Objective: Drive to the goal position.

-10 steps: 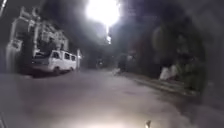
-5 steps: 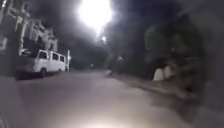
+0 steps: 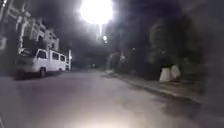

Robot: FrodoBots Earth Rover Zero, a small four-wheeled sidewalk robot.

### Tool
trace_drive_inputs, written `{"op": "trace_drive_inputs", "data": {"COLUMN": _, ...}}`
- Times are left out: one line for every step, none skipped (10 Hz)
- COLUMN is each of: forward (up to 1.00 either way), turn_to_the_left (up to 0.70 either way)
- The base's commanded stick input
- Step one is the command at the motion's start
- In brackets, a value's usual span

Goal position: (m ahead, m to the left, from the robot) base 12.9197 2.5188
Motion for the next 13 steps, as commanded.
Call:
{"op": "trace_drive_inputs", "data": {"forward": 0.7, "turn_to_the_left": 0.0}}
{"op": "trace_drive_inputs", "data": {"forward": 0.7, "turn_to_the_left": 0.0}}
{"op": "trace_drive_inputs", "data": {"forward": 0.7, "turn_to_the_left": 0.0}}
{"op": "trace_drive_inputs", "data": {"forward": 0.7, "turn_to_the_left": 0.0}}
{"op": "trace_drive_inputs", "data": {"forward": 0.7, "turn_to_the_left": 0.0}}
{"op": "trace_drive_inputs", "data": {"forward": 0.7, "turn_to_the_left": 0.0}}
{"op": "trace_drive_inputs", "data": {"forward": 0.7, "turn_to_the_left": 0.0}}
{"op": "trace_drive_inputs", "data": {"forward": 0.7, "turn_to_the_left": 0.0}}
{"op": "trace_drive_inputs", "data": {"forward": 0.7, "turn_to_the_left": 0.0}}
{"op": "trace_drive_inputs", "data": {"forward": 0.7, "turn_to_the_left": 0.0}}
{"op": "trace_drive_inputs", "data": {"forward": 0.7, "turn_to_the_left": 0.0}}
{"op": "trace_drive_inputs", "data": {"forward": 0.7, "turn_to_the_left": 0.0}}
{"op": "trace_drive_inputs", "data": {"forward": 0.7, "turn_to_the_left": 0.0}}
